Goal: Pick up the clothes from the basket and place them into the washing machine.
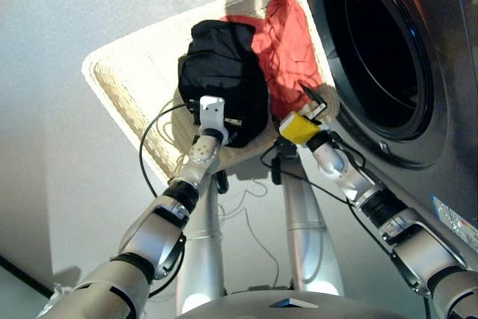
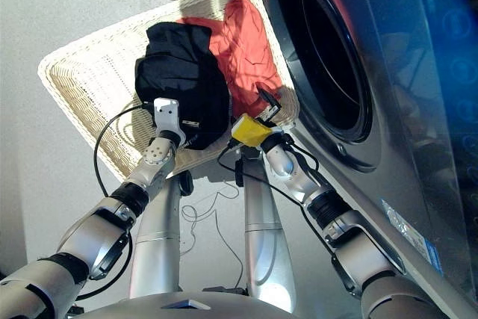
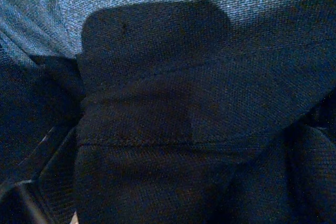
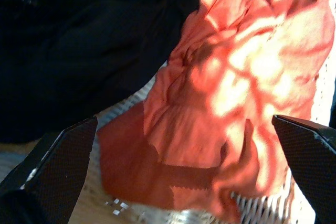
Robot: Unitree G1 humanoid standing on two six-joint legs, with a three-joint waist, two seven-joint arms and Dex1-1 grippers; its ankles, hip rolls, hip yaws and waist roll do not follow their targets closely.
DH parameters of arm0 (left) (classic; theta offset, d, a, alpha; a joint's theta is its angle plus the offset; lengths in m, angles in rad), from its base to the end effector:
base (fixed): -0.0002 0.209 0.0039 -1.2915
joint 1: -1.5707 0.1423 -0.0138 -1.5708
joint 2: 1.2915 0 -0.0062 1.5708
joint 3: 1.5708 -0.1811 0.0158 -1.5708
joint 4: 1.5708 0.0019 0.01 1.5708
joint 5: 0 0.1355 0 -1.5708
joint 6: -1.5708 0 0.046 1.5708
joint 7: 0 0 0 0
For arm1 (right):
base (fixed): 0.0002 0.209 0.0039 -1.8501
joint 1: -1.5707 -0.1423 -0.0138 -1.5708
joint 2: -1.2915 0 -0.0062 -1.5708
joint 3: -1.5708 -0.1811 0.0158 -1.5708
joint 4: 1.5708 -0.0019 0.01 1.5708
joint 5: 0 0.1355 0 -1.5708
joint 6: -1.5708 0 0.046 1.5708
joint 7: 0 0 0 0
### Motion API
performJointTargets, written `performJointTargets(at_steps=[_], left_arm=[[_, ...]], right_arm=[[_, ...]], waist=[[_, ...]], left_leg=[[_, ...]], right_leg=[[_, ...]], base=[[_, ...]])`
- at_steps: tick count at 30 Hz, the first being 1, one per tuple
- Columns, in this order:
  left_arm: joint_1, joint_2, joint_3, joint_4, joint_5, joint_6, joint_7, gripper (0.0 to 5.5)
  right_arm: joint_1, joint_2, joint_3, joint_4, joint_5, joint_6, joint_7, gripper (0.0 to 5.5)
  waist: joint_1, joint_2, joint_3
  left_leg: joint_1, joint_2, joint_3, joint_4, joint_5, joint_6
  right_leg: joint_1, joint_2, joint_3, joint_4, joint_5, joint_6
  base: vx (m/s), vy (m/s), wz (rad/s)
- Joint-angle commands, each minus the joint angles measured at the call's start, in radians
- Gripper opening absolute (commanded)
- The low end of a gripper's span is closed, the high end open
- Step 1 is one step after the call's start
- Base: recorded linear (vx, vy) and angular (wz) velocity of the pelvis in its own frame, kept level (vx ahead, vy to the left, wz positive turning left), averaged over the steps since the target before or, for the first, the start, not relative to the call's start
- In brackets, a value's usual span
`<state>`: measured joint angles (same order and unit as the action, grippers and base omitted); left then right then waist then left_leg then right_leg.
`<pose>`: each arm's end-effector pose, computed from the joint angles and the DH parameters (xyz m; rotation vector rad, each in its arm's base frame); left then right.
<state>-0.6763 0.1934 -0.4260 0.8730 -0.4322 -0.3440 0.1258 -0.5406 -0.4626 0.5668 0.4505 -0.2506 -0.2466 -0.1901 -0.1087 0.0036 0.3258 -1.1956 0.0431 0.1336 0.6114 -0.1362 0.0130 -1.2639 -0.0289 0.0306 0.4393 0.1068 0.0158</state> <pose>0.3048 0.1192 0.0614 0.0342 -0.0531 -0.1636 0.2790 -0.1427 0.0763 -0.8563 -0.3354 0.3645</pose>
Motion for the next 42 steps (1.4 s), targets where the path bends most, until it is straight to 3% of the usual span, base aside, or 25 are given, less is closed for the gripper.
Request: performJointTargets(at_steps=[1, 8, 14, 20, 21, 22, 31, 36, 42], left_arm=[[-0.016, -0.04, -0.012, 0.08, -0.019, 0.038, -0.048, 0.0], [-0.012, -0.048, -0.011, 0.073, -0.04, 0.025, -0.062, 0.0], [0.025, -0.047, -0.01, 0.014, -0.08, 0.006, -0.081, 0.0], [0.117, -0.044, -0.023, -0.137, -0.168, -0.007, -0.132, 0.0], [0.149, -0.039, -0.026, -0.188, -0.198, -0.008, -0.152, 0.0], [0.164, -0.036, -0.029, -0.22, -0.213, -0.009, -0.162, 0.0], [0.264, -0.003, -0.044, -0.507, -0.39, 0.004, -0.242, 0.0], [0.284, -0.007, -0.053, -0.601, -0.474, 0.003, -0.235, 0.0], [0.297, -0.002, -0.095, -0.68, -0.57, 0.016, -0.23, 0.0]], right_arm=[[0.049, 0.01, 0.021, -0.064, -0.033, -0.028, -0.01, 5.5], [0.041, 0.018, 0.035, -0.005, -0.032, -0.029, -0.004, 5.5], [0.029, 0.026, 0.069, 0.069, -0.042, -0.027, 0.007, 5.5], [0.038, 0.024, 0.104, 0.138, -0.094, -0.016, 0.018, 5.5], [0.043, 0.025, 0.111, 0.155, -0.117, -0.011, 0.021, 5.5], [0.047, 0.026, 0.115, 0.158, -0.128, -0.011, 0.02, 5.5], [0.055, 0.028, 0.122, 0.142, -0.229, -0.01, -0.039, 5.5], [0.042, 0.035, 0.127, 0.111, -0.29, -0.01, -0.113, 5.5], [-0.027, 0.029, 0.178, 0.084, -0.491, 0.035, -0.25, 5.5]], waist=[[-0.047, 0.029, -0.036], [-0.044, 0.038, -0.055], [-0.026, 0.049, -0.056], [0.006, 0.06, -0.06], [0.01, 0.06, -0.064], [0.016, 0.062, -0.062], [0.044, 0.081, -0.055], [0.051, 0.096, -0.052], [0.063, 0.122, -0.068]], left_leg=[[-0.028, 0.003, -0.058, 0.035, -0.02, -0.01], [0.037, -0.002, -0.061, -0.047, 0.007, -0.015], [0.171, -0.018, -0.066, -0.171, 0.055, -0.029], [0.358, -0.05, -0.071, -0.301, 0.101, -0.042], [0.402, -0.068, -0.066, -0.338, 0.141, -0.038], [0.433, -0.072, -0.069, -0.355, 0.147, -0.039], [0.567, -0.085, -0.08, -0.388, 0.154, -0.036], [0.585, -0.088, -0.076, -0.376, 0.148, -0.03], [0.577, -0.091, -0.076, -0.373, 0.146, -0.024]], right_leg=[[0.015, 0.008, -0.071, 0.066, -0.076, 0.059], [0.073, -0.003, -0.072, 0.011, -0.055, 0.062], [0.208, -0.03, -0.081, -0.076, -0.033, 0.066], [0.405, -0.042, -0.096, -0.187, -0.015, 0.071], [0.456, -0.053, -0.106, -0.228, 0.013, 0.067], [0.484, -0.054, -0.108, -0.242, 0.014, 0.067], [0.629, -0.055, -0.12, -0.281, 0.002, 0.063], [0.647, -0.053, -0.119, -0.271, -0.008, 0.06], [0.634, -0.048, -0.11, -0.264, -0.014, 0.057]], base=[[0.0, 0.0, 0.0], [0.0, 0.0, 0.0], [0.0, 0.0, 0.0], [-0.004, -0.009, 0.047], [0.0, 0.0, 0.0], [-0.06, -0.016, 0.122], [0.0, 0.0, 0.0], [0.0, 0.0, 0.0], [0.0, 0.0, 0.0]])
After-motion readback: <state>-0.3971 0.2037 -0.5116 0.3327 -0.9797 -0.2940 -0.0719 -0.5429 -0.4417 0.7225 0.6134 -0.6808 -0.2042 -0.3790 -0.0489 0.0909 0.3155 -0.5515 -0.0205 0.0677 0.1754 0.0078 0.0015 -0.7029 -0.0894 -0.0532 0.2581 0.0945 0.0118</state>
